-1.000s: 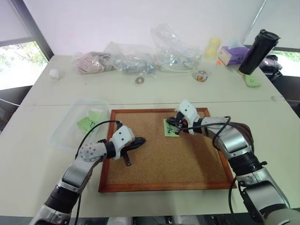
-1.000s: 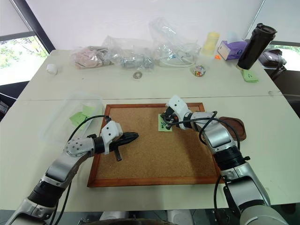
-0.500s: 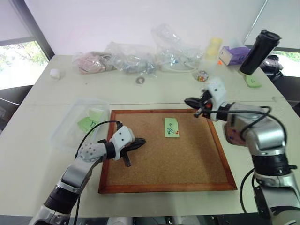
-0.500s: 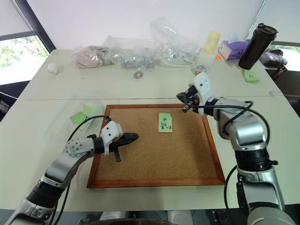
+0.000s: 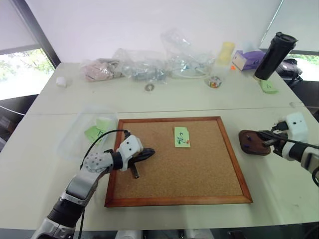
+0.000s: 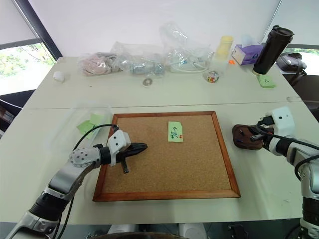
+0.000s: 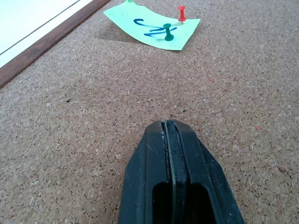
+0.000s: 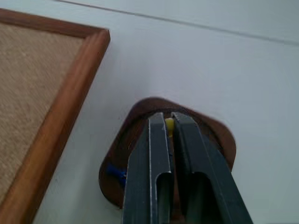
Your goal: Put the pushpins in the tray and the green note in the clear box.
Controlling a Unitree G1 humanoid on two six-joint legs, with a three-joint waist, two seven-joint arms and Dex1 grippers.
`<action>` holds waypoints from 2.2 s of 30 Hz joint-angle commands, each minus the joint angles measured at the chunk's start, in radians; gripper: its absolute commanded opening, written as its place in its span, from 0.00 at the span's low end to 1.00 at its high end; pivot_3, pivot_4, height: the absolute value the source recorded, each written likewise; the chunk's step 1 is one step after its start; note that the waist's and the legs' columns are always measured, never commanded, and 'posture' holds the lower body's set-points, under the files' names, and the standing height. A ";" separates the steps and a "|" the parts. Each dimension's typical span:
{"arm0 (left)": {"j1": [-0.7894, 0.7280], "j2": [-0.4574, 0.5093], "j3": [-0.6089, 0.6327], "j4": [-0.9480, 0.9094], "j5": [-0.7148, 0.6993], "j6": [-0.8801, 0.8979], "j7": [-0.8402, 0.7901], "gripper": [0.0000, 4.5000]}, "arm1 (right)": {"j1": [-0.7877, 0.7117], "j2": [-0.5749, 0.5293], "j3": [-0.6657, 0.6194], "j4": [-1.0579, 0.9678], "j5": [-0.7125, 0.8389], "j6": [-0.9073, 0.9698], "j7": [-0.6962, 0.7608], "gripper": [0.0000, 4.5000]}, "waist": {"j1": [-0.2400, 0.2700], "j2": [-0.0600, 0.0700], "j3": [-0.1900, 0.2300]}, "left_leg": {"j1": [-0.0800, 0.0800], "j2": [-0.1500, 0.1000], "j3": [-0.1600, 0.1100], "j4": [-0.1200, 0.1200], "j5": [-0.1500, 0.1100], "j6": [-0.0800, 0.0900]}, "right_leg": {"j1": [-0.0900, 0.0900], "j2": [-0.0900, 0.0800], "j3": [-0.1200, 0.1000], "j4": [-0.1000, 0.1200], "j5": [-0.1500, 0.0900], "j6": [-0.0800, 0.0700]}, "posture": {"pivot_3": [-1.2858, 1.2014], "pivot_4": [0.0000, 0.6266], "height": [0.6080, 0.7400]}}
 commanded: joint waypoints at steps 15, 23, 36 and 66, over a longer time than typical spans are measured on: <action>0.027 0.003 -0.053 0.055 0.039 0.014 -0.030 0.00 | 0.002 0.008 -0.004 0.041 0.025 -0.059 -0.020 0.93 | 0.004 0.005 -0.004 | 0.000 0.000 0.000 0.000 0.000 0.000 | 0.000 0.001 0.001 -0.001 0.000 0.000 | 0.52 0.24 1.00; 0.022 0.002 -0.050 0.061 0.039 0.011 -0.030 0.00 | 0.011 0.001 -0.002 -0.093 0.093 0.015 -0.004 0.98 | 0.004 0.004 -0.004 | 0.000 0.000 -0.001 0.000 0.000 0.000 | 0.000 0.001 0.001 -0.001 0.000 0.000 | 0.52 0.24 1.00; 0.012 0.000 -0.044 0.072 0.041 0.012 -0.032 0.00 | -0.141 0.080 0.349 -0.306 0.190 0.079 0.031 0.98 | 0.003 -0.002 -0.005 | -0.002 0.000 -0.002 0.000 0.000 0.000 | -0.001 -0.001 0.000 -0.002 0.000 0.000 | 0.52 0.24 1.00; 0.029 0.011 -0.036 0.036 0.041 0.035 -0.019 0.00 | -0.185 0.189 0.496 -0.157 0.033 -0.060 0.019 0.01 | 0.005 -0.003 -0.005 | -0.006 0.000 -0.003 0.000 0.000 0.000 | -0.004 -0.002 -0.001 -0.002 0.000 0.000 | 0.52 0.24 1.00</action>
